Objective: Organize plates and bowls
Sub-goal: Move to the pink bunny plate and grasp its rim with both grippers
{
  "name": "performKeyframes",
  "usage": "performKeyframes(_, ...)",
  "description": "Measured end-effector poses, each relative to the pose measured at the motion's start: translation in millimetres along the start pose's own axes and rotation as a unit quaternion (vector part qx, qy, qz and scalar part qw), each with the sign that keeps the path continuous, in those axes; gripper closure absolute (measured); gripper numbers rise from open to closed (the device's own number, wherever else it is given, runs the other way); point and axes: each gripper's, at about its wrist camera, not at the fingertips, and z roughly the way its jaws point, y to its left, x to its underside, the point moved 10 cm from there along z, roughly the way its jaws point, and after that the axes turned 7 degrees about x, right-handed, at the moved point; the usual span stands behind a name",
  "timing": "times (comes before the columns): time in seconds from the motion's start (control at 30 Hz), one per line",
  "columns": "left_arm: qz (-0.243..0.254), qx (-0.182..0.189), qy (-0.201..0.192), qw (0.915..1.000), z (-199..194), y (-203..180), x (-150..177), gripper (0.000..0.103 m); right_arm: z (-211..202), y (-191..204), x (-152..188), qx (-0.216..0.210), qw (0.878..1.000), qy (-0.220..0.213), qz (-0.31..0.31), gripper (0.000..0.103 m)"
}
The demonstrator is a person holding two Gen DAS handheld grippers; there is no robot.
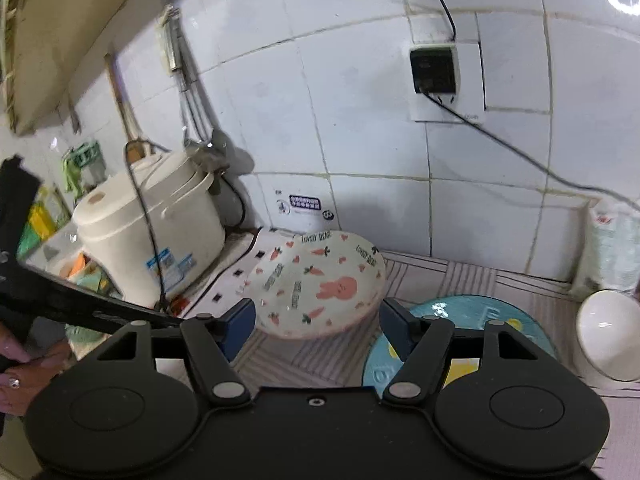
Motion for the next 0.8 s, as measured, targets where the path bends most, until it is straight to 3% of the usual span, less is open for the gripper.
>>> performKeyframes(0.17, -0.001, -0.008, -0.034, 0.9994, 26, 23, -24, 0.032, 48, -4, -1, -0.007, 1.0, -0.03, 0.002, 0.03)
performKeyframes(0.33, -0.016, 0.008, -0.034, 0.9992, 65, 37, -35, 0.03, 96, -8, 6, -0.006, 1.0, -0.029, 0.003, 0.03)
performKeyframes(0.47, 0.01, -0.004, -0.035, 0.9993, 93, 40, -38, 0.03, 130, -10, 4, 0.01, 1.0, -0.009, -0.013, 0.03)
performKeyframes(0.6, -0.005, 0.008, -0.03, 0.9995, 118, 47, -43, 0.032, 159, -25, 5, 0.034, 0.999, 0.029, -0.004, 0.031)
performKeyframes(0.7, 0.003, 0.006, -0.047, 0.9989, 132, 50, -50, 0.035, 177, -37, 3, 0.038, 0.998, 0.046, 0.012, 0.035)
performKeyframes(0.8, 0.009, 0.005, -0.048, 0.9988, 146, 51, -55, 0.042, 195, -47, 3, 0.029, 0.997, 0.068, 0.034, 0.046)
